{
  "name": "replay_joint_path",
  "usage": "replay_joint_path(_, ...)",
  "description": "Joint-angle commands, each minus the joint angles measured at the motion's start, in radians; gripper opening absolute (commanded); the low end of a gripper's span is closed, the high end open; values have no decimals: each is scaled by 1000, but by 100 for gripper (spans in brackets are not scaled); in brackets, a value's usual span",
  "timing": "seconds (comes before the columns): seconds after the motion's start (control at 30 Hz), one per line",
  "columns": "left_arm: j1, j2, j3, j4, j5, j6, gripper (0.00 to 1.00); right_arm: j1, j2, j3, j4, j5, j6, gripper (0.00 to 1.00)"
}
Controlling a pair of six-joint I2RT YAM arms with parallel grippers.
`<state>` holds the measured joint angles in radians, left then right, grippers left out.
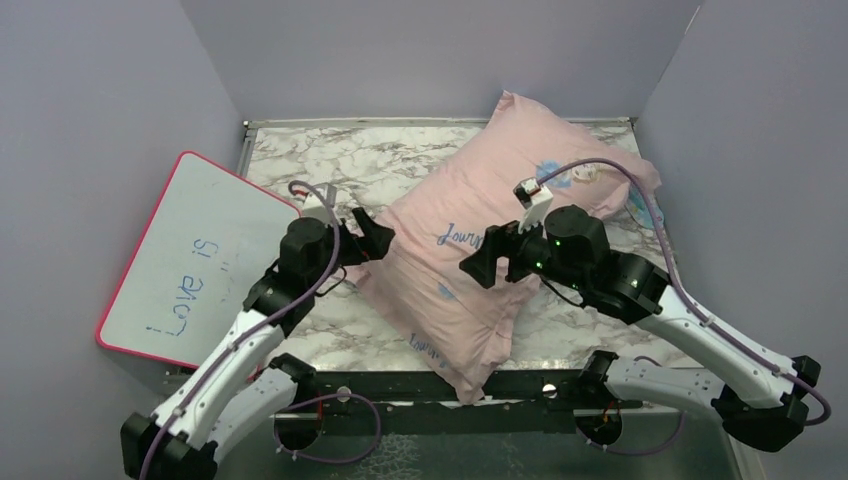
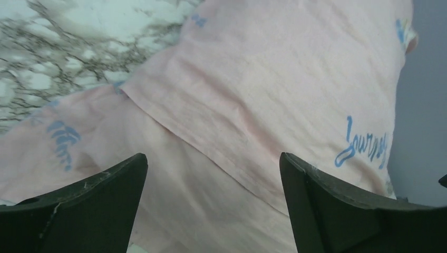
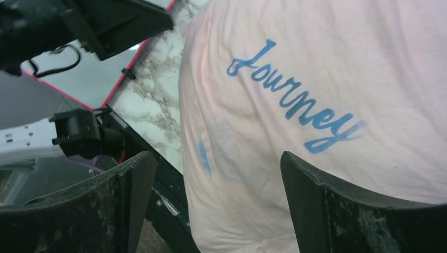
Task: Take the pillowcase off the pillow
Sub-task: Remove the pillow from the pillowcase.
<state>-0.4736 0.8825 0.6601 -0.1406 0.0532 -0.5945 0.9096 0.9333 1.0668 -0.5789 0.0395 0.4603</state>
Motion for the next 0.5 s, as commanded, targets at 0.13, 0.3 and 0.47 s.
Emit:
replay_joint_path(0.13, -5, -375, -77, -251, -190, -113, 99, 2, -150, -139, 281, -21, 125, 100)
replay_joint_path(0.3, -5, -542, -152, -274, -140, -184, 99, 3, -92, -152, 312, -186, 61, 95)
replay_joint_path(0.47, -5, -626, -174, -300, -138, -210, 99, 19, 138, -13, 138, -261, -13, 78)
